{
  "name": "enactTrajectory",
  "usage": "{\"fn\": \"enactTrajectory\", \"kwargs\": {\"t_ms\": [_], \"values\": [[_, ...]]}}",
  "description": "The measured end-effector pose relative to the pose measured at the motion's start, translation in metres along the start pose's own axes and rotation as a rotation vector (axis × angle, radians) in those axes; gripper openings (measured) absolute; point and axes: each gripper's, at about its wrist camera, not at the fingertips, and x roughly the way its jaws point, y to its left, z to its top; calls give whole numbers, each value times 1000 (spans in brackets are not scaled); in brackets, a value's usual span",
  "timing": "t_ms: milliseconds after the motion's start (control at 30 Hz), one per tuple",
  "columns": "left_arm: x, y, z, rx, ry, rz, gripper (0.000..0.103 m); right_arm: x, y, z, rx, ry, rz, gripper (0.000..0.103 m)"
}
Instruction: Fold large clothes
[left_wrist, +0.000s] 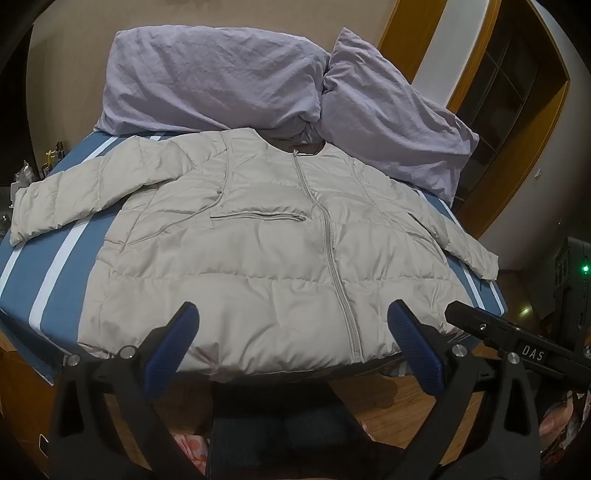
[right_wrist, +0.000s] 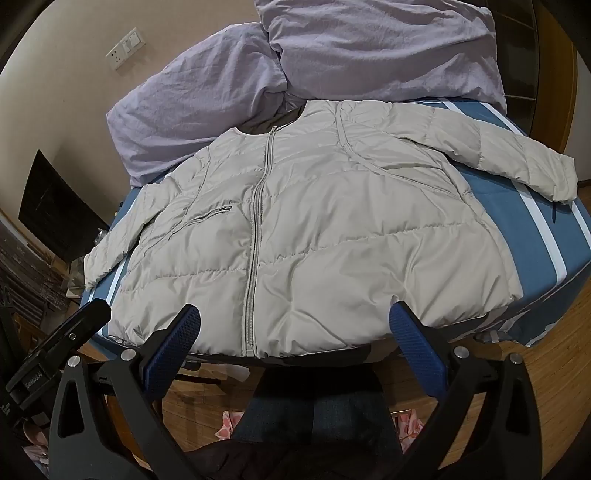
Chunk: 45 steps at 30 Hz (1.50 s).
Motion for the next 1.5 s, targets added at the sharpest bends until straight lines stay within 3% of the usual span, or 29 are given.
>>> {"fn": "enactTrajectory", "kwargs": {"t_ms": [1067, 1200, 1500], "values": [[10, 3, 2, -3, 16, 9, 101, 9, -13, 7, 10, 8, -16, 102], [17, 5, 3, 1, 26, 24, 101, 13, -15, 12, 13, 6, -43, 102], [55, 15, 14, 24, 60, 117, 101, 31, -42, 32, 37, -20, -195, 102]]}}
